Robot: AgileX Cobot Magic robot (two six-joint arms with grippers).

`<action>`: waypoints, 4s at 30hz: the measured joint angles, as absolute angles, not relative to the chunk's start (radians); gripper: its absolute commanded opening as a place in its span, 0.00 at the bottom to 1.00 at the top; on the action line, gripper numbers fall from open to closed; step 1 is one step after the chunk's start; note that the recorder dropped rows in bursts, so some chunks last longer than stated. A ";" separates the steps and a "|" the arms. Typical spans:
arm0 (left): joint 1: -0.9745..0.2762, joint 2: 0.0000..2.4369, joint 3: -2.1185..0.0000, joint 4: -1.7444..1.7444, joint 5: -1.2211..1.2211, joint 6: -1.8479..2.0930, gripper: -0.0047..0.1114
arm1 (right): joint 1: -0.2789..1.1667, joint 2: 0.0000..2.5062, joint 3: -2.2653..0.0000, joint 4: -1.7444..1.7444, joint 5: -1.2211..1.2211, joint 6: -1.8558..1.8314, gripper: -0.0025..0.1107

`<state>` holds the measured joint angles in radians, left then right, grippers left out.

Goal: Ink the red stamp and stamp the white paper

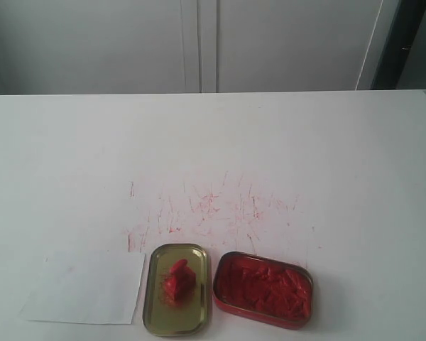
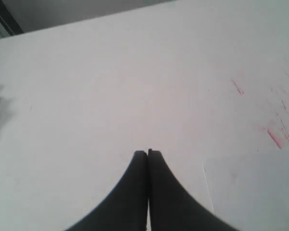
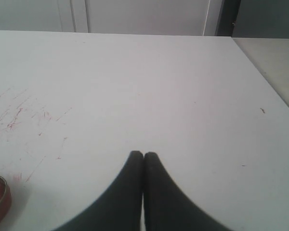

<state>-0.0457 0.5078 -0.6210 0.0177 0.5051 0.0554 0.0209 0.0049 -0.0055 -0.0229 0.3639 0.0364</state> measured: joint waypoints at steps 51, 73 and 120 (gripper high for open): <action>-0.561 1.488 -1.148 -0.182 0.881 0.042 0.04 | 0.021 0.005 -0.005 -0.023 0.364 0.038 0.02; -0.923 1.778 -1.369 0.177 0.904 -0.357 0.04 | 0.021 0.005 -0.005 -0.023 0.364 0.038 0.02; -0.915 1.811 -1.274 0.192 0.695 -0.335 0.46 | 0.021 0.005 -0.005 -0.023 0.364 0.039 0.02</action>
